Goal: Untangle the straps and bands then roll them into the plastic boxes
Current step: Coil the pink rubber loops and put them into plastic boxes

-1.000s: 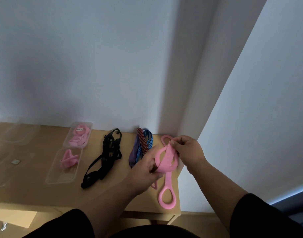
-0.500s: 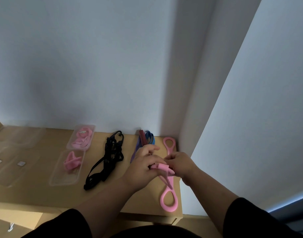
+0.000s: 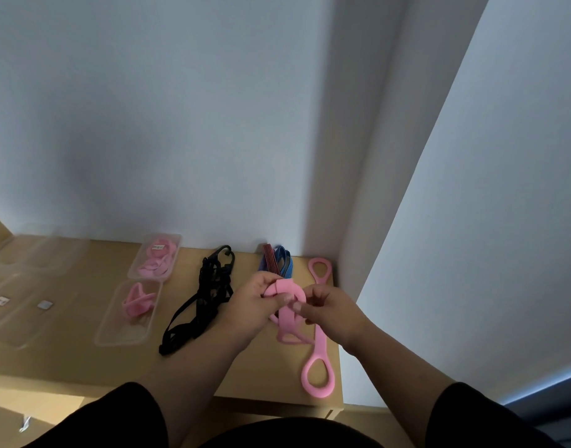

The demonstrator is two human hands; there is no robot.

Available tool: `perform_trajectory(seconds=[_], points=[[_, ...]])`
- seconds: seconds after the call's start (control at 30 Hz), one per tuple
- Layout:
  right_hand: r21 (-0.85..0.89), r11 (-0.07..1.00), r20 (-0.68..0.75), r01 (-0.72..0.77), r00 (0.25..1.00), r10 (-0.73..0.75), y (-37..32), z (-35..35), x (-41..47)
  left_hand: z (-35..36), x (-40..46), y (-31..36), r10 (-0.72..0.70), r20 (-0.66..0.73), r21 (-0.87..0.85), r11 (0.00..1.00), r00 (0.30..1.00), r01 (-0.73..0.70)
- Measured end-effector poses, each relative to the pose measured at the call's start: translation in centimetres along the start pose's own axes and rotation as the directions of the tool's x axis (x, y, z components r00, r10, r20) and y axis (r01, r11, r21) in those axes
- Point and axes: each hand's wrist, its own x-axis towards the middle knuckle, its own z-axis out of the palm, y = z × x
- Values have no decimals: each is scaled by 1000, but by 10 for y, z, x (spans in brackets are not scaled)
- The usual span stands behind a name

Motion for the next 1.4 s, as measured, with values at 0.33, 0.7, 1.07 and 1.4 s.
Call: perform_trajectory(seconds=[0.33,0.7,1.07,1.4], points=[[96,995,134,0,991,-13,1,1,-8,1,6,7,-34,-94,-230,973,995,12],[-136,976,8,171,985,-172,8,13,-8,-6,14,10,-376,-35,-555,778,926,295],[-138,979,-99,150,981,-164,4,18,-6,-9,-10,6,-542,257,-398,695,800,599],[-115,993,-104,32,994,-44,9,28,-3,-12,-12,0,-472,193,-442,741,860,505]])
